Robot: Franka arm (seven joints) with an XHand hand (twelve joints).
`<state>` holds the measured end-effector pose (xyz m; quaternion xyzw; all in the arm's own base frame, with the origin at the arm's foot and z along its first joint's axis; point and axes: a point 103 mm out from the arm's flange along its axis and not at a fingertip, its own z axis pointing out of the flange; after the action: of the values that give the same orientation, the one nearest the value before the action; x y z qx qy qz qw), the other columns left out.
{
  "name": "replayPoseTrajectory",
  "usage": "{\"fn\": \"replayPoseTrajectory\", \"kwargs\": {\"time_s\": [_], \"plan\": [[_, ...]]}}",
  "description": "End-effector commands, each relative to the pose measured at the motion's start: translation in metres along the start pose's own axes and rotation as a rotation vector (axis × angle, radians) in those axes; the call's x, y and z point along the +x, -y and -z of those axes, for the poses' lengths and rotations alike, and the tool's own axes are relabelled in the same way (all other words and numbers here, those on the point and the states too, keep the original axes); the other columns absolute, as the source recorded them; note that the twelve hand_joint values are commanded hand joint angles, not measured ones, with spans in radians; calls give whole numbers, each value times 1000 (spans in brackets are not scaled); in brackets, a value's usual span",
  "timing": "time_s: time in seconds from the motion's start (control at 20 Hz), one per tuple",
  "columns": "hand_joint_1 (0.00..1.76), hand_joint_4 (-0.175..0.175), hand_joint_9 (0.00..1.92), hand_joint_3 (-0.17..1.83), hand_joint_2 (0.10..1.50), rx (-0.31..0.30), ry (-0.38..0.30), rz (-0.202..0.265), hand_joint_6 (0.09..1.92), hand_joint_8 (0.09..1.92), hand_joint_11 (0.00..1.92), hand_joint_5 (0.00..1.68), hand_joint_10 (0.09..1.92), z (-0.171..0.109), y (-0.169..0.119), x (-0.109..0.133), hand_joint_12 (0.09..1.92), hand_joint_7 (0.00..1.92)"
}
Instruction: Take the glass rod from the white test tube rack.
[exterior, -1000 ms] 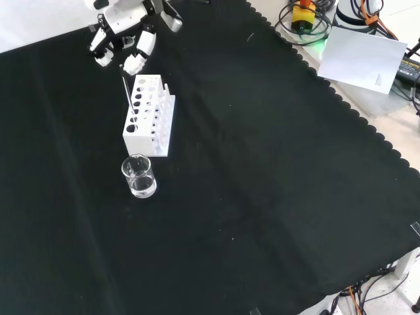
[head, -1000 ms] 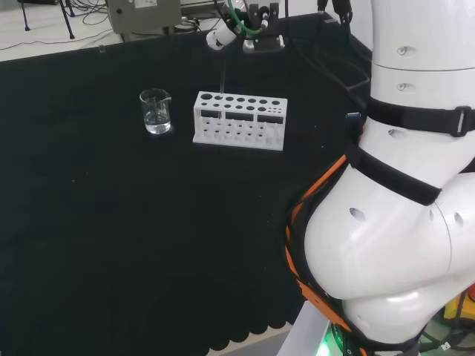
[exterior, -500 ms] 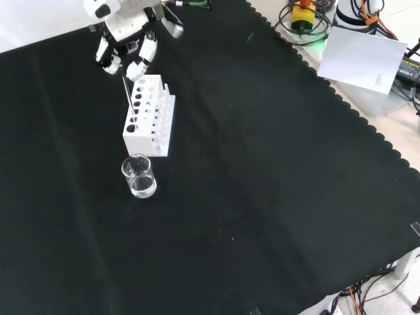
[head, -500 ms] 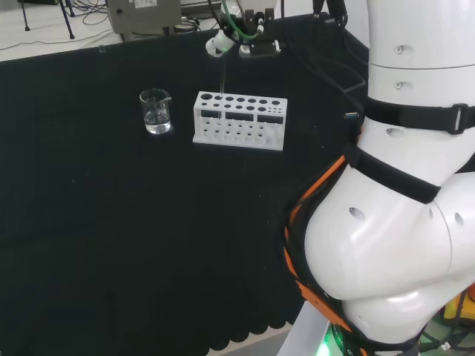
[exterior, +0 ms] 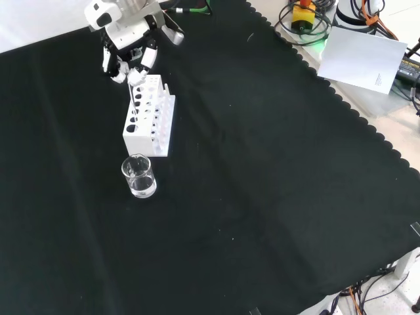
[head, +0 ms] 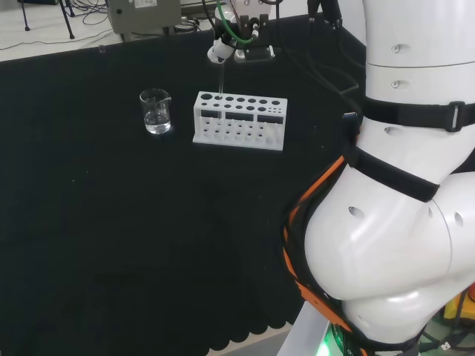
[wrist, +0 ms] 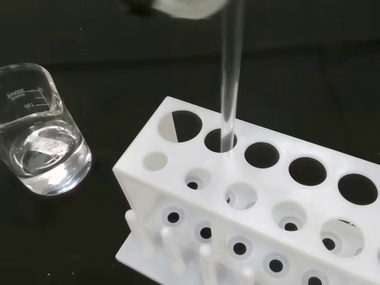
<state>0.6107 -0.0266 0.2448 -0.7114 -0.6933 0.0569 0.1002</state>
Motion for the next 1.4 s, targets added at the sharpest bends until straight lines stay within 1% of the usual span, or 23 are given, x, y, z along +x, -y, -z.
{"fn": "replayPoseTrajectory", "kwargs": {"time_s": [0.05,0.1,0.2,0.35,0.5,0.7,0.8,0.95,1.05,1.25,1.4], "plan": [[1188,-175,1726,234,990,-42,-10,11,1001,1310,1903,985,1070,5,2,4,961,1074],[1222,-175,1718,292,967,-55,-15,15,1026,1225,1877,974,1057,7,3,4,926,1038],[1248,-175,1687,179,1054,-84,-25,21,895,1345,1770,939,1068,11,5,6,903,958],[1258,-175,1662,53,1131,-126,-42,26,817,1433,1625,934,1096,19,9,11,966,914],[1260,-175,1633,33,1144,-167,-58,22,812,1457,1554,936,1133,29,13,14,1033,904],[1267,-175,1603,48,1120,-201,-43,21,749,1419,1522,977,1145,44,21,19,1040,931],[1271,-175,1593,81,1095,-200,-41,17,716,1394,1526,996,1134,51,25,20,1008,948],[1274,-175,1598,267,1000,-191,-49,12,710,1396,1530,1012,1109,60,33,21,976,959],[1276,-175,1592,325,969,-191,-56,8,705,1396,1524,1019,1106,66,40,21,973,965],[1278,-175,1579,340,958,-175,-46,18,682,1396,1517,1032,1104,74,53,26,964,965],[1279,-175,1572,328,962,-183,-39,26,660,1392,1516,1042,1105,79,65,31,954,965]]}}
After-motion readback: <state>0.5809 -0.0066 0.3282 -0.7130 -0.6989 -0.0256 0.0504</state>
